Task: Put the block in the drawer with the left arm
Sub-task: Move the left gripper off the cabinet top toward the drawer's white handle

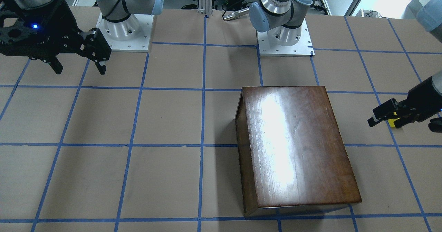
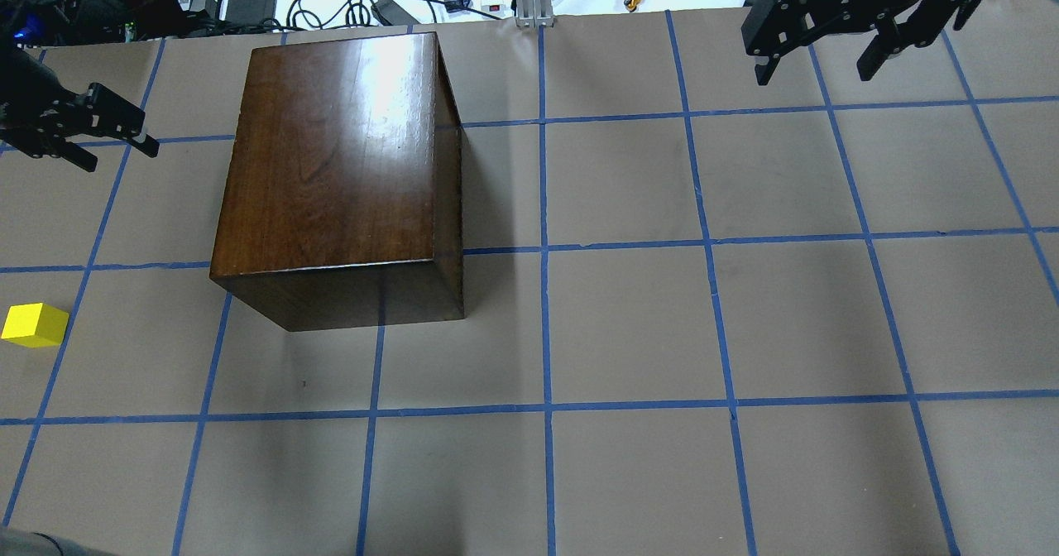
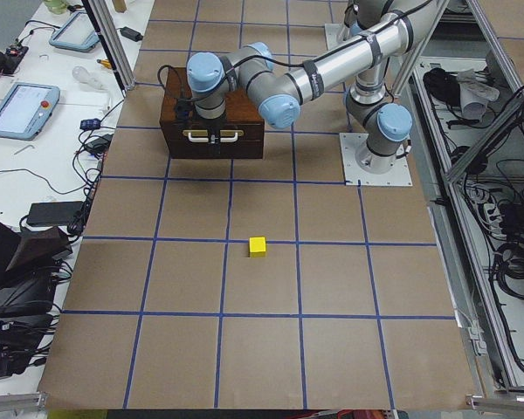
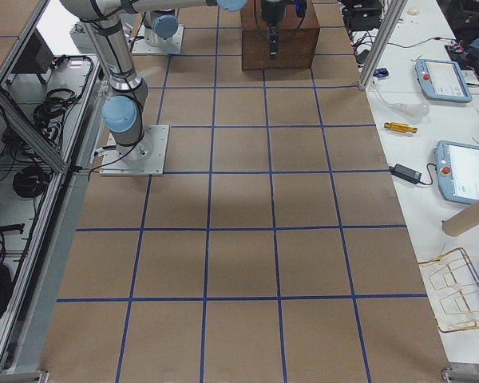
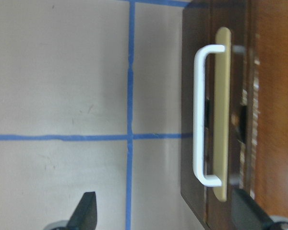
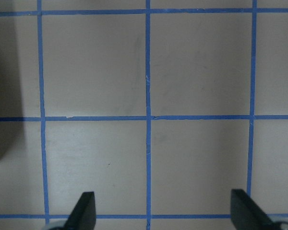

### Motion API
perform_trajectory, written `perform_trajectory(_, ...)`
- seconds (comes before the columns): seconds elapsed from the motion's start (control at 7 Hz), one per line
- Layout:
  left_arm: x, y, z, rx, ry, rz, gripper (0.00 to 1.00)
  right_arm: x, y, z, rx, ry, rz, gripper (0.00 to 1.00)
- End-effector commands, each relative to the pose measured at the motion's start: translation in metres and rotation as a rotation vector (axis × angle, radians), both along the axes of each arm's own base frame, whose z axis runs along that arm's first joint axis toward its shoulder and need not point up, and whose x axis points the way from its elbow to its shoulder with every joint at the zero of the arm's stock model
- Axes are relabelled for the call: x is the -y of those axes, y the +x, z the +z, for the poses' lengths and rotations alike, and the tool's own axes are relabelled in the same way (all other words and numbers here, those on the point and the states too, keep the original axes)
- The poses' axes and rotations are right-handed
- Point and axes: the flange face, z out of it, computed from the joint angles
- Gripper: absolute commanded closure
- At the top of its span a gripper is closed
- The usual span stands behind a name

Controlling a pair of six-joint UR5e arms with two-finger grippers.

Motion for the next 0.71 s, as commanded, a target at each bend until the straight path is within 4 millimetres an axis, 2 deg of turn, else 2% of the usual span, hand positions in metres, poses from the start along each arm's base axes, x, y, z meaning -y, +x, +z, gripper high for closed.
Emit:
perform_trajectory(0.0,0.019,-0.031,-0.031,-0.012,0.023,-0.052,0.0,0.0,0.0,0.0,0.002,0.0,0.0,0.0)
perform_trajectory(0.57,0.03,-0.031,-0.061,-0.056,0.03,-0.049,0.0,0.0,0.0,0.0,0.002,0.0,0.0,0.0)
